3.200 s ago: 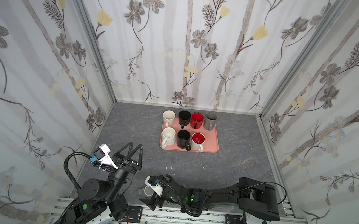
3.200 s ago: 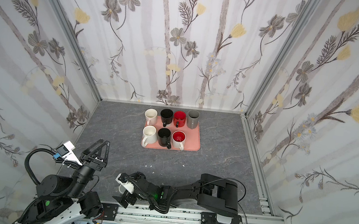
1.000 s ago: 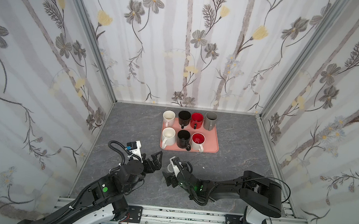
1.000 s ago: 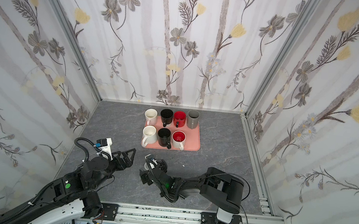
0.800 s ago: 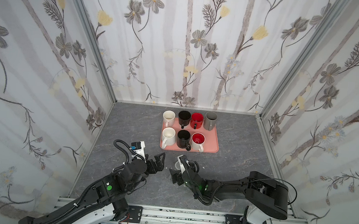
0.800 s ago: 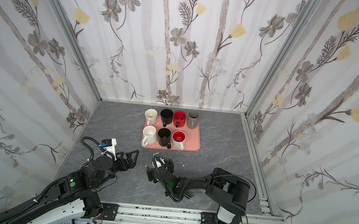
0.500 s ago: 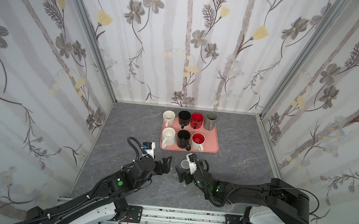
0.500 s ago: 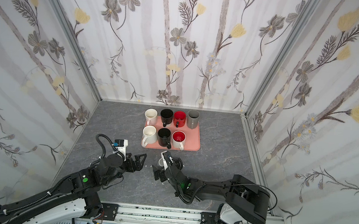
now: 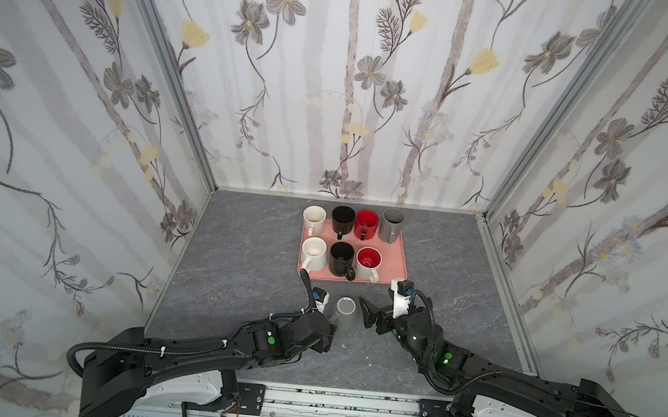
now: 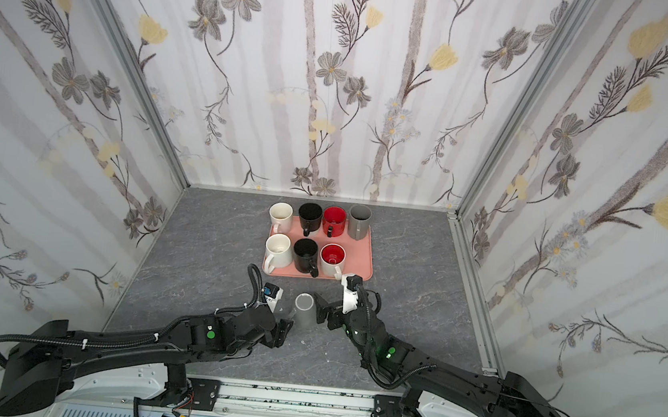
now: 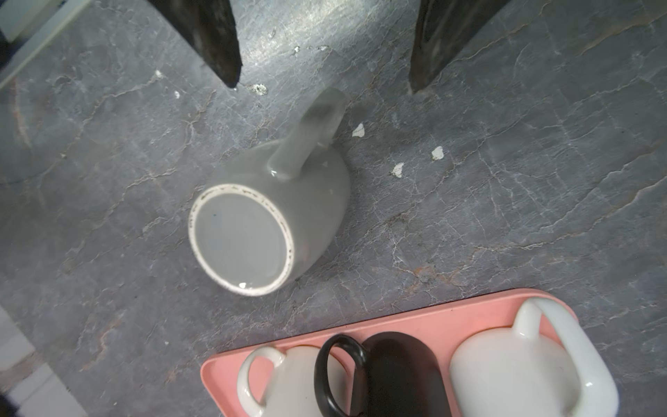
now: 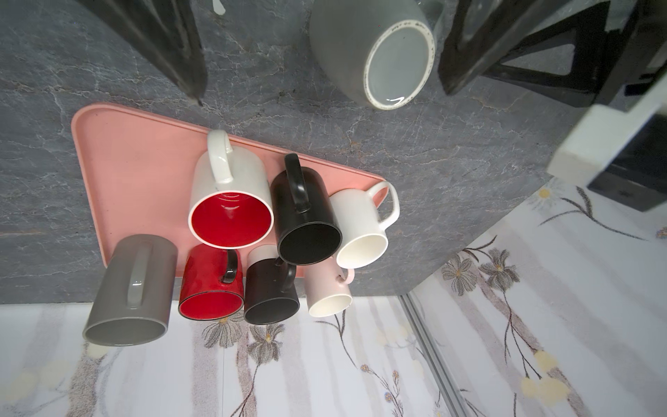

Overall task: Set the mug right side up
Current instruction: 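Grasp the grey mug's handle with the left gripper while the right gripper releases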

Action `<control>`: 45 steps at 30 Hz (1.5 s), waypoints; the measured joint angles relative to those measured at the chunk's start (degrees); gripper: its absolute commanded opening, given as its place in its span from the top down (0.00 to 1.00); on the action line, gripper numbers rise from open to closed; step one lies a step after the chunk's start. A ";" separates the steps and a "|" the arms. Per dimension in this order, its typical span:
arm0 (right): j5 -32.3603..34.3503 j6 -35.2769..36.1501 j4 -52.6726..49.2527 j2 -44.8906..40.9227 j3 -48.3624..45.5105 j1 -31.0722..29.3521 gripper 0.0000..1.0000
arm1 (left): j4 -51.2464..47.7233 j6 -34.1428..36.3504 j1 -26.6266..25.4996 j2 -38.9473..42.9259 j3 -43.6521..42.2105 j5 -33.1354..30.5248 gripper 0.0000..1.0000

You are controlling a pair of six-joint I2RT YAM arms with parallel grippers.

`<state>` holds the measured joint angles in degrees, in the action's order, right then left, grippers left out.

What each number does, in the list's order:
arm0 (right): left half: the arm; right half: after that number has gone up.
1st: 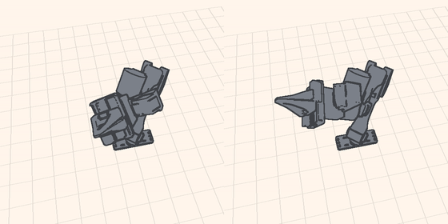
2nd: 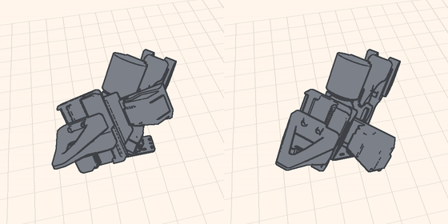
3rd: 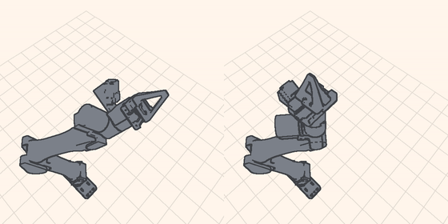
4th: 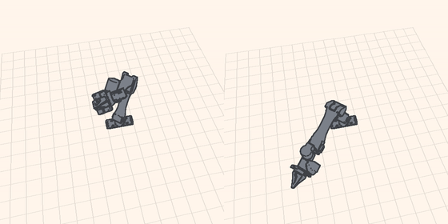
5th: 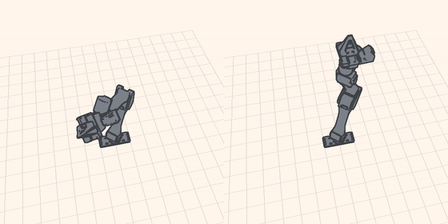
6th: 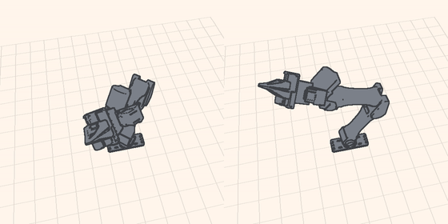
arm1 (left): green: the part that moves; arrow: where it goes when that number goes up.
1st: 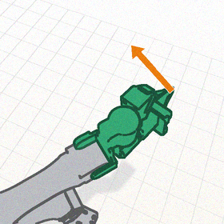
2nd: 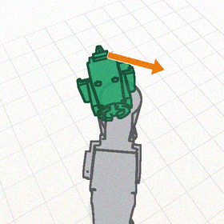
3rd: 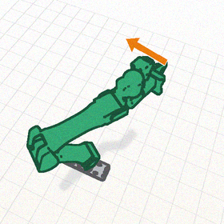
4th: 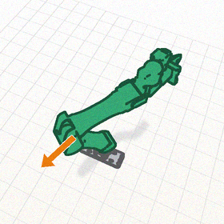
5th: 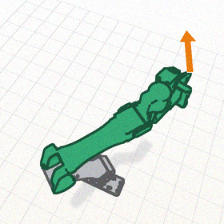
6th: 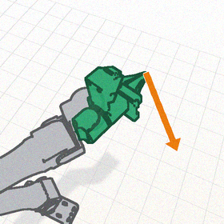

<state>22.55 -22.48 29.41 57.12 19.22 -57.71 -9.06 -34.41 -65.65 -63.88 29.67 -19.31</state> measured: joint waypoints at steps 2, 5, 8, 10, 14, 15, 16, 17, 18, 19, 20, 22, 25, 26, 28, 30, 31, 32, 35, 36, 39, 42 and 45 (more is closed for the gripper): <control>-0.17 -0.20 -0.79 -0.98 -0.07 0.26 0.00 | 0.37 1.14 -0.31 -2.23 0.70 -0.50 0.38; -0.13 -0.61 -1.53 -2.60 -0.48 0.90 0.00 | 2.16 3.17 -0.70 -5.40 2.43 -1.18 0.47; -0.15 -1.03 -2.64 -4.04 -0.83 1.60 0.00 | 3.37 4.61 -0.79 -7.82 3.74 -1.66 0.51; -0.13 -1.03 -3.06 -5.01 -0.94 1.97 0.01 | 4.04 5.51 -0.79 -9.27 4.04 -1.73 0.54; -0.17 -1.11 -3.65 -6.38 -1.31 2.60 0.00 | 4.28 6.47 -0.79 -11.52 4.46 -2.64 0.59; -0.15 -1.29 -3.89 -6.56 -1.31 2.71 0.00 | 4.48 6.95 -0.79 -11.98 4.59 -2.91 0.60; -0.17 -1.33 -4.02 -6.69 -1.31 2.84 0.00 | 4.52 7.23 -0.79 -12.50 4.83 -3.06 0.61; -0.17 -1.46 -4.22 -6.80 -1.31 2.97 0.00 | 4.55 7.26 -0.79 -12.92 5.03 -3.34 0.63; -0.17 -1.46 -4.42 -6.91 -1.33 2.97 0.00 | 4.57 7.41 -0.79 -13.20 5.16 -3.63 0.64; -0.20 -1.46 -4.68 -7.08 -1.38 3.06 0.00 | 4.57 7.48 -0.79 -13.44 5.27 -4.07 0.64; -0.22 -1.49 -4.76 -7.21 -1.46 3.10 0.00 | 4.74 7.61 -0.79 -13.64 5.29 -4.35 0.65; -0.72 -1.49 -5.14 -7.39 -1.49 3.28 0.00 | 5.03 8.37 -0.79 -13.86 5.31 -4.66 0.67; -1.05 -1.49 -5.42 -7.80 -1.49 3.69 0.00 | 5.51 8.79 -0.79 -14.38 5.31 -5.09 0.70; -1.05 -1.49 -5.42 -7.93 -1.49 3.82 0.00 | 5.55 9.07 -0.79 -14.58 5.31 -5.20 0.71; -1.16 -1.49 -5.51 -8.02 -1.49 4.11 0.00 | 5.62 9.20 -0.79 -15.04 5.31 -5.51 0.74; -1.20 -1.51 -5.57 -8.17 -1.49 4.22 0.00 | 5.79 10.23 -0.79 -15.34 5.31 -5.53 0.77; -1.20 -1.60 -5.62 -8.31 -1.49 4.28 0.00 | 5.86 10.23 -0.79 -15.45 5.31 -5.51 0.78; -1.18 -1.70 -5.60 -8.46 -1.49 4.42 0.00 | 5.90 10.29 -0.81 -15.56 5.31 -5.51 0.79; -1.18 -2.08 -5.64 -8.72 -1.53 4.61 0.00 | 6.49 10.88 -1.07 -15.78 5.31 -5.38 0.83; -1.18 -2.08 -5.66 -8.83 -1.55 4.70 0.00 | 6.86 11.47 -1.11 -15.91 5.31 -5.25 0.84; -1.18 -2.12 -5.77 -9.18 -1.68 4.85 0.00 | 8.11 11.82 -1.18 -16.46 5.31 -5.01 0.88; -1.18 -2.36 -6.38 -9.40 -1.73 4.96 0.00 | 9.09 11.98 -1.18 -16.85 5.31 -4.83 0.94; -1.16 -2.51 -7.30 -9.88 -1.70 5.16 0.00 | 9.64 12.39 -1.22 -16.96 5.31 -4.48 0.97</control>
<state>21.39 -24.99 22.11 47.24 17.52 -52.56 0.58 -22.02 -66.87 -80.84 34.98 -23.79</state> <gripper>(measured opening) 0.996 0.074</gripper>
